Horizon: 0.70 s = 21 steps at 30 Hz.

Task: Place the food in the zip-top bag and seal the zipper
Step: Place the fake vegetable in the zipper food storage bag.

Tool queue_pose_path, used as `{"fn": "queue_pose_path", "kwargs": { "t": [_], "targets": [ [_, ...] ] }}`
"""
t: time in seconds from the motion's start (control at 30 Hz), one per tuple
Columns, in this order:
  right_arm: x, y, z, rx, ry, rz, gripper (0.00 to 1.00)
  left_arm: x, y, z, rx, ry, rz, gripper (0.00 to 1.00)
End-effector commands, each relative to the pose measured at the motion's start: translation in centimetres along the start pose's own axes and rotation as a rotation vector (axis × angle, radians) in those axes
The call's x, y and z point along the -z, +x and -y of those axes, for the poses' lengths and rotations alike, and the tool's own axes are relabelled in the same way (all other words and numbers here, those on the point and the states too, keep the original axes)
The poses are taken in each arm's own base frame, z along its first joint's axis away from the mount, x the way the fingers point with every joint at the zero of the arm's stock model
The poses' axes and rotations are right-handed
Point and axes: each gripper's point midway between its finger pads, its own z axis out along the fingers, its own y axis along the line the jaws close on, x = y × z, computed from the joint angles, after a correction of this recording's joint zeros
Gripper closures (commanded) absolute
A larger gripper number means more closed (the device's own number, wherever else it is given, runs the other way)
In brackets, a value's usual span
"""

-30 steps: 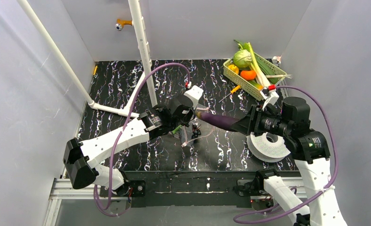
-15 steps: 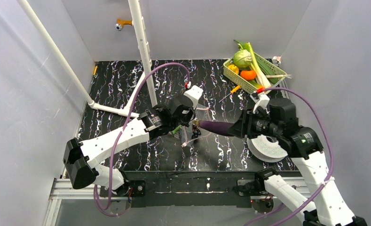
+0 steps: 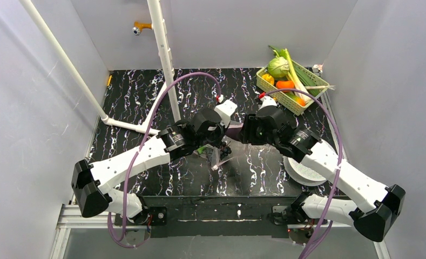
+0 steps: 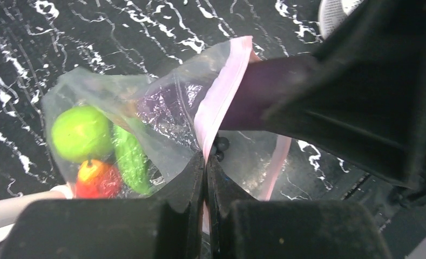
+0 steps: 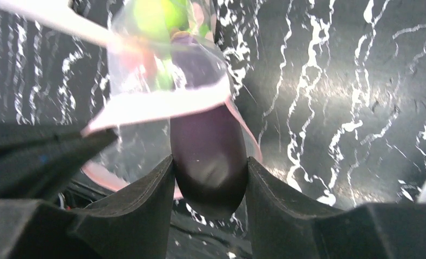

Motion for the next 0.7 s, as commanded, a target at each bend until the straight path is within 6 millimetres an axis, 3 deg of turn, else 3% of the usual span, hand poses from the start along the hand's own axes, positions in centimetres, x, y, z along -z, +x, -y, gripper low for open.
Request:
{"fn": "queue_pose_path", "kwargs": {
  "t": [0.0,0.17,0.27,0.4,0.67],
  "targets": [
    [-1.4,-4.5,-3.2,-0.111,-0.1,0.182,0.99,2.0,-2.4,1.8,0.008,0.114,0.091,1.0],
    [-3.7,-4.4,-6.3,-0.22,-0.27,0.199,0.96,2.2,-2.4,2.4,0.009,0.139,0.099,1.0],
    [-5.7,-3.9,-7.0,-0.231,-0.282,0.168,0.75,2.1,-2.3,2.1,0.006,0.121,0.097,1.0],
    [-7.1,-2.9,-7.6,-0.195,-0.273,0.084,0.5,2.1,-2.3,1.4,0.003,0.08,0.101,1.0],
    [-6.5,-0.9,-6.2,-0.157,-0.255,0.047,0.2,2.2,-2.5,0.4,-0.001,0.031,0.116,1.0]
  ]
}}
